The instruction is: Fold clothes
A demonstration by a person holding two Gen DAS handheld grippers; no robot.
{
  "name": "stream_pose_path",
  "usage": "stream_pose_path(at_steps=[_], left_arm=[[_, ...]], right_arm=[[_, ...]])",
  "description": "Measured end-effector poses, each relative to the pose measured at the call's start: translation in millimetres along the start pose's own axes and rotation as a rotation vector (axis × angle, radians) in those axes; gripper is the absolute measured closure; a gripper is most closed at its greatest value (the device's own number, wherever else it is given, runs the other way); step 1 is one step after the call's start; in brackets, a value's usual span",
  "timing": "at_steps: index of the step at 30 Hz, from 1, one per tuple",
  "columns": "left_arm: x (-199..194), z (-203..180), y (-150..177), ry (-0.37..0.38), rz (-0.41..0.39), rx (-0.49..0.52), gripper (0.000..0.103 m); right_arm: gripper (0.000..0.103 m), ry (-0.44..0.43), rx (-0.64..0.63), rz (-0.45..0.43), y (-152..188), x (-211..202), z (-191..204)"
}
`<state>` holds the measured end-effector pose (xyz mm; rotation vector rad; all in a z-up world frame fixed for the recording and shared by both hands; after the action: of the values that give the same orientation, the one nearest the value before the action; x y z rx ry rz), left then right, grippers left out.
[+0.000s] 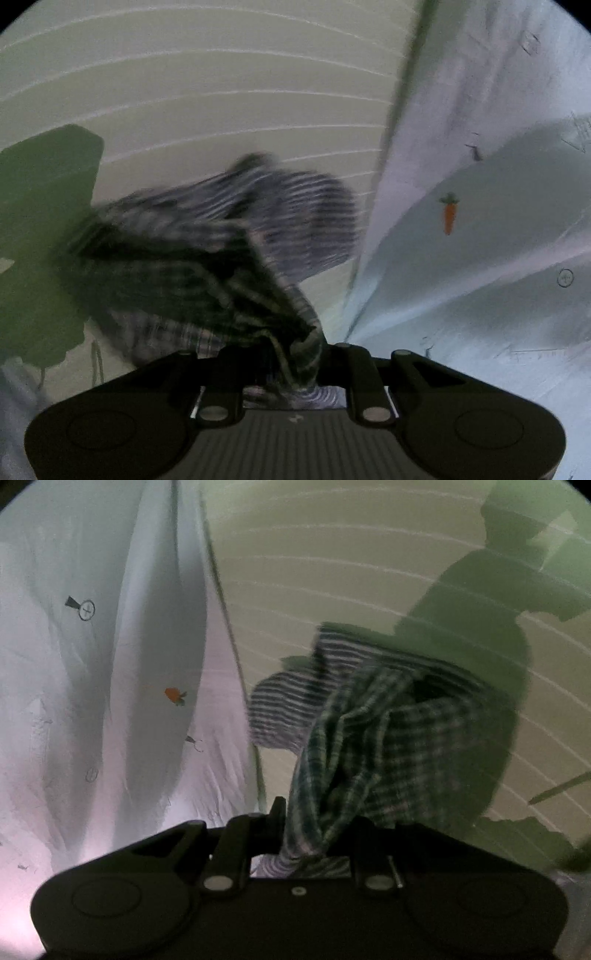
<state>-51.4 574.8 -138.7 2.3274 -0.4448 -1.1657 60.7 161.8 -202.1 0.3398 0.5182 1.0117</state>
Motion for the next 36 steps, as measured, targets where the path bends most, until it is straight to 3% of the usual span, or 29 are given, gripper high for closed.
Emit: stream_pose_path(at_steps=[1, 2, 3, 4, 6, 9, 12, 16, 19, 26, 27, 30, 32, 36], left_arm=[[0.4, -12.1, -7.5, 0.015, -0.003, 0.026, 0.071], [2.6, -26.9, -14.7, 0.034, -0.018, 0.061, 0.062], [0.4, -42.3, -18.5, 0.071, -0.043, 0.129, 0.046], [-1.8, -57.8, -22.1, 0.107, -0.069, 0.197, 0.033], [-6.7, -70.7, -22.6, 0.116, -0.115, 0.277, 0.021], [-10.8, -67.0, -26.8, 0.046, -0.218, 0.367, 0.017], [-4.4, -40.3, -32.9, -0.115, -0.299, 0.415, 0.016], [10.6, -12.7, -31.3, -0.332, -0.355, 0.555, 0.016], [18.9, -4.9, -22.1, -0.413, -0.389, 0.693, 0.016], [39.3, -9.1, -11.8, -0.659, -0.613, 1.128, 0.016], [43.4, -8.7, -12.0, -0.656, -0.608, 1.156, 0.016], [55.4, -13.4, -24.7, -0.587, -0.536, 1.114, 0.016], [64.5, -15.8, -34.4, -0.532, -0.488, 1.064, 0.016], [77.6, -26.8, -38.9, -0.466, -0.466, 1.079, 0.012]], right_arm=[[0.074, -0.032, -0.047, 0.004, -7.0, 11.4, 10.4], [0.056, -0.068, -0.102, 0.006, -13.5, 21.8, 21.8], [0.037, -0.104, -0.157, 0.008, -19.9, 32.1, 33.3], [0.032, -0.140, -0.213, 0.010, -26.2, 42.3, 44.8], [0.018, -0.179, -0.337, 0.009, -32.3, 54.9, 64.2], [0.006, -0.133, -0.541, 0.008, -27.0, 58.1, 74.8], [0.004, -0.006, -0.675, 0.018, -21.5, 62.1, 61.4], [0.001, 0.215, -0.846, 0.052, -11.3, 67.4, 33.8], [0.001, 0.345, -0.981, 0.090, -6.6, 60.9, 16.3], [0.001, 0.561, -1.218, 0.094, -23.2, 76.2, -8.1], [0.001, 0.581, -1.244, 0.103, -26.1, 79.1, -11.1], [0.000, 0.601, -1.296, 0.138, -32.1, 86.6, -18.3], [0.000, 0.590, -1.303, 0.153, -36.8, 92.9, -20.4], [0.000, 0.544, -1.274, 0.177, -48.4, 107.0, -20.0]])
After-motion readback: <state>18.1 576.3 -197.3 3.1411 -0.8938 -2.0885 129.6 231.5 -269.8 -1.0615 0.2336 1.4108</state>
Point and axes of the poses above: each gripper's, at about its wrist camera, not at the fingertips, and x roughly the way its jaws point, z to its left, y to its underside, the point moved 7 cm from there along x, roughly the way its jaws point, and after that the axes turned 15 degrees about -y, right-handed, at the moved point
